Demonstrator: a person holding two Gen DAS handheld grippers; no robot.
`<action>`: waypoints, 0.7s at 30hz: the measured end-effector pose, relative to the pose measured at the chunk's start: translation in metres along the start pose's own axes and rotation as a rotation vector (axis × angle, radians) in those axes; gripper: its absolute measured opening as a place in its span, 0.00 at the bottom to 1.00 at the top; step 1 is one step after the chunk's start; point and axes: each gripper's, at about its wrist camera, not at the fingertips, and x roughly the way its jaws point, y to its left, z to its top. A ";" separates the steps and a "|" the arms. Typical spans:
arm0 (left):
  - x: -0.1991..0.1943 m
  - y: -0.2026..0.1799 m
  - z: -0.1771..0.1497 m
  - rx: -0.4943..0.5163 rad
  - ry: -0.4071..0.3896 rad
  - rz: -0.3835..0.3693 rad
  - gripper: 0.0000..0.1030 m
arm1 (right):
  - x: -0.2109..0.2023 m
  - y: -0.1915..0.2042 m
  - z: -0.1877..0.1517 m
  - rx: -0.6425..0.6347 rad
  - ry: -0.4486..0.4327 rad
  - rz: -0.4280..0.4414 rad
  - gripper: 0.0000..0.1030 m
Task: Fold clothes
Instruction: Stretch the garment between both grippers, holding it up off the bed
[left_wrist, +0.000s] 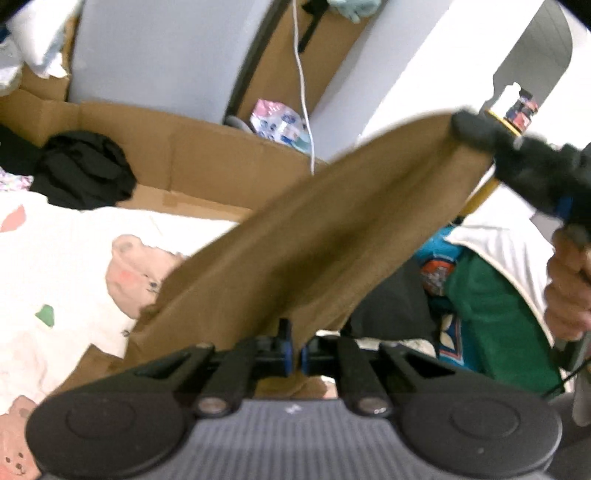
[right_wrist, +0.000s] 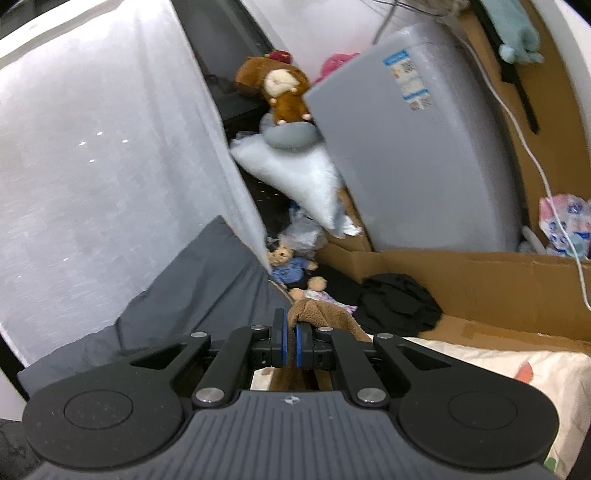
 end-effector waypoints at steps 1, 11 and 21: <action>-0.007 0.002 0.002 -0.002 -0.022 0.010 0.05 | 0.001 -0.003 -0.001 0.005 0.006 -0.009 0.04; -0.065 0.003 0.026 -0.029 -0.281 0.021 0.05 | 0.026 -0.025 -0.025 0.075 0.127 -0.064 0.05; -0.067 -0.014 0.031 0.002 -0.385 -0.023 0.04 | 0.058 -0.013 -0.053 0.083 0.303 0.017 0.11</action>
